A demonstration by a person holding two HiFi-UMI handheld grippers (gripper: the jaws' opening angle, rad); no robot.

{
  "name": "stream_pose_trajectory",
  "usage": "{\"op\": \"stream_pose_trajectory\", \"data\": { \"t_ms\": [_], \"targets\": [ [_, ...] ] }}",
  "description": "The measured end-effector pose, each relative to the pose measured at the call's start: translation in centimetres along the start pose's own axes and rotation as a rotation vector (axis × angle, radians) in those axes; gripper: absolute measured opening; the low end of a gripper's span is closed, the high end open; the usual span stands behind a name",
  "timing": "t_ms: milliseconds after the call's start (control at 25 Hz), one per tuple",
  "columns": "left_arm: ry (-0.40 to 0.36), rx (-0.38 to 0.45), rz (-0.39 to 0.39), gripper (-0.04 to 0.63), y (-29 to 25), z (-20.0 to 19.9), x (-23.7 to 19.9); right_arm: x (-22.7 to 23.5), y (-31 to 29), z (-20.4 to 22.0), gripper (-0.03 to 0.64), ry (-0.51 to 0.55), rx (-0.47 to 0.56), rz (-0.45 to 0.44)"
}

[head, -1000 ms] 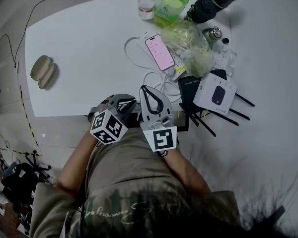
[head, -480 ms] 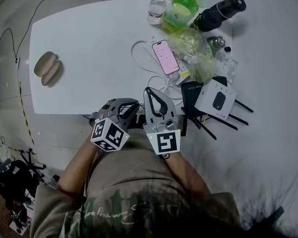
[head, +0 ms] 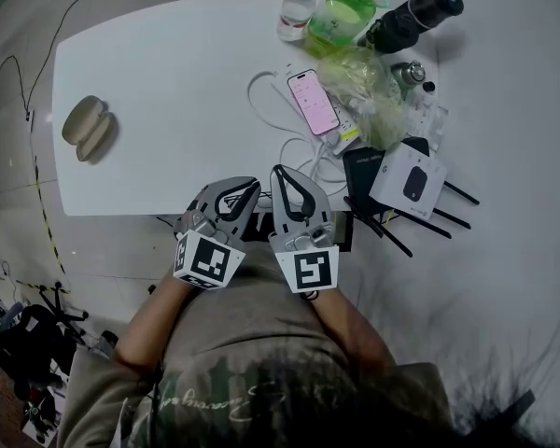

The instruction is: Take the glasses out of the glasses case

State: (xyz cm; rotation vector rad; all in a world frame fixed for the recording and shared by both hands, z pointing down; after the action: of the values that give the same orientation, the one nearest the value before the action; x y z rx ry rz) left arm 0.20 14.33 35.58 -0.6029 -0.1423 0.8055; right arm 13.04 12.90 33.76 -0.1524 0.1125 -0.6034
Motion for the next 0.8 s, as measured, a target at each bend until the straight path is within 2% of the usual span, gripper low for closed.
{"op": "stream_pose_trajectory", "data": {
  "t_ms": [160, 320, 480, 680, 800],
  "targets": [
    [0.046, 0.130, -0.099, 0.020, 1.5, -0.8, -1.3, -0.5, 0.0, 0.0, 0.012, -0.007, -0.020, -0.008],
    [-0.043, 0.228, -0.160, 0.020, 2.8, -2.2, -1.2, -0.9, 0.2, -0.4, 0.012, -0.032, -0.040, 0.007],
    [-0.043, 0.340, -0.209, 0.020, 4.1, -2.6, -1.1, -1.6, 0.2, -1.5, 0.012, -0.008, 0.000, 0.032],
    [0.001, 0.353, -0.174, 0.020, 5.2, -1.7, -1.9, -2.6, -0.1, -1.9, 0.012, 0.024, 0.006, 0.048],
    [0.014, 0.340, -0.185, 0.018, 5.7, -0.8, -2.5, -3.4, -0.1, -1.8, 0.012, 0.039, -0.006, 0.044]
  ]
}}
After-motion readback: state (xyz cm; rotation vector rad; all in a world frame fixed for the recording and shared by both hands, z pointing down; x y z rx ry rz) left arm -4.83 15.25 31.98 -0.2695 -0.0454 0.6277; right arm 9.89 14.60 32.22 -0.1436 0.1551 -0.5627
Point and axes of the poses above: the fingertips, and each gripper's own axes: y backward along the fingers, x to its right, z out of its underside, the point moved 9 cm from there along y, backward along the fingers, and after that the axes turned 8 degrees about y, right-handed, at the moved point
